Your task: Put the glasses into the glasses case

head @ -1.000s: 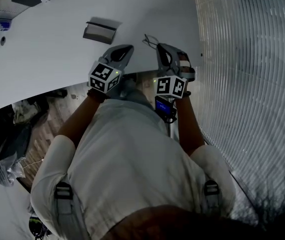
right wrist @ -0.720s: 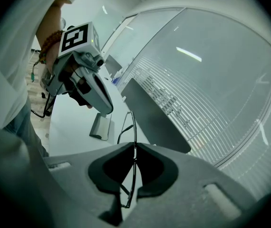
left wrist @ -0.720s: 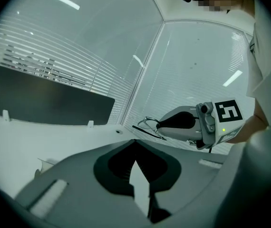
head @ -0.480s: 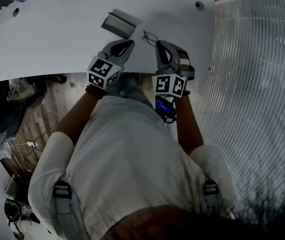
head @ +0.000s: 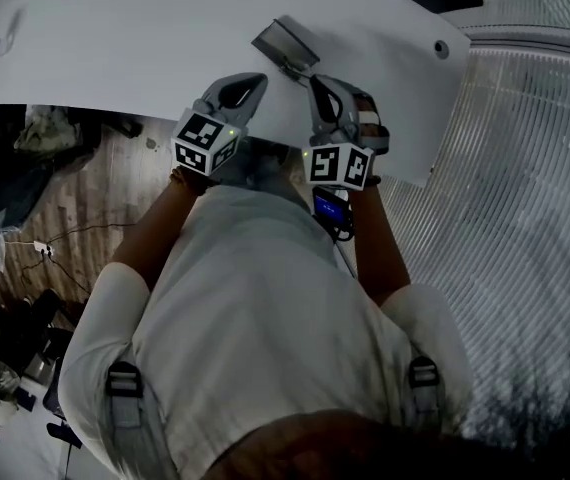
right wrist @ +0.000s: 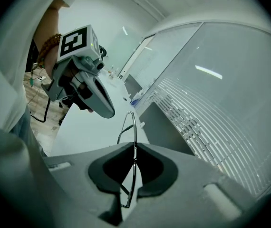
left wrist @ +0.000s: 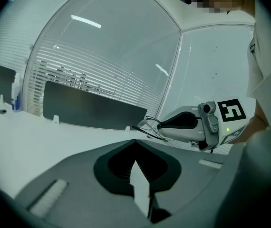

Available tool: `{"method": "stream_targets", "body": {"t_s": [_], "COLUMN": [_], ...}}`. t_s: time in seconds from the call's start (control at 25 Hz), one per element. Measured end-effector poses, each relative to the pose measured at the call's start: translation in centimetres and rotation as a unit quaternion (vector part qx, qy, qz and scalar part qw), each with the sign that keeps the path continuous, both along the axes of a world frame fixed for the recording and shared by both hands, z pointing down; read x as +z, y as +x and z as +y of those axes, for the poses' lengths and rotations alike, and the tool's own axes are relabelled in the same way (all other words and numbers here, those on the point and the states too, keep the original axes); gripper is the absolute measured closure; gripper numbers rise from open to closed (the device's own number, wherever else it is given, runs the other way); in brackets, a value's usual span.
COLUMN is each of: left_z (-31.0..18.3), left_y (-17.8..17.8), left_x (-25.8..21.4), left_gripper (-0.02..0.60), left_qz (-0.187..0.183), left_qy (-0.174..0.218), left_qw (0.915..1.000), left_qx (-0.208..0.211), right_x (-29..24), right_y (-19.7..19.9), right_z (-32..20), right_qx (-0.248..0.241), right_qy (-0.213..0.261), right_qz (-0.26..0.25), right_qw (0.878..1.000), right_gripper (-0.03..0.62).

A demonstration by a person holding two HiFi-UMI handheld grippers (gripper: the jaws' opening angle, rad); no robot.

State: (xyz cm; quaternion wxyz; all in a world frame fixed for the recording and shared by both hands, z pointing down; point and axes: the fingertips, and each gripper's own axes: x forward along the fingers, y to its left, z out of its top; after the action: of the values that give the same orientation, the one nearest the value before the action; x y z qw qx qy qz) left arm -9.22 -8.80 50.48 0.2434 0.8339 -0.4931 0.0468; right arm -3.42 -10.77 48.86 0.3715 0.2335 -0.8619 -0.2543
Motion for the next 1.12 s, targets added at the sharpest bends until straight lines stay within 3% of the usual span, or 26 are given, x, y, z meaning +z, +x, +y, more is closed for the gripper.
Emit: {"method": "stream_targets", "body": {"t_s": [0.24, 0.52, 1.12], "left_z": [0.7, 0.1, -6.6], "left_y": [-2.5, -2.5, -2.8], "left_x": [0.7, 1.2, 7.4], "left_gripper": [0.58, 0.58, 0.58], "left_qz": [-0.002, -0.006, -0.019], "left_qy": [-0.006, -0.007, -0.037], "left_qw": [0.9997, 0.9999, 0.9991], "left_qx": [-0.024, -0.013, 0.004], "right_x": [0.6, 1.2, 9.1], "right_y": [-2.1, -2.1, -3.4], "right_z": [0.5, 0.2, -6.0], "right_qx": [-0.015, 0.0, 0.033], "right_qy": [-0.006, -0.017, -0.064], "right_qz": [0.004, 0.001, 0.014], "right_qw": [1.0, 1.0, 0.997], "right_gripper": [0.577, 0.577, 0.577]}}
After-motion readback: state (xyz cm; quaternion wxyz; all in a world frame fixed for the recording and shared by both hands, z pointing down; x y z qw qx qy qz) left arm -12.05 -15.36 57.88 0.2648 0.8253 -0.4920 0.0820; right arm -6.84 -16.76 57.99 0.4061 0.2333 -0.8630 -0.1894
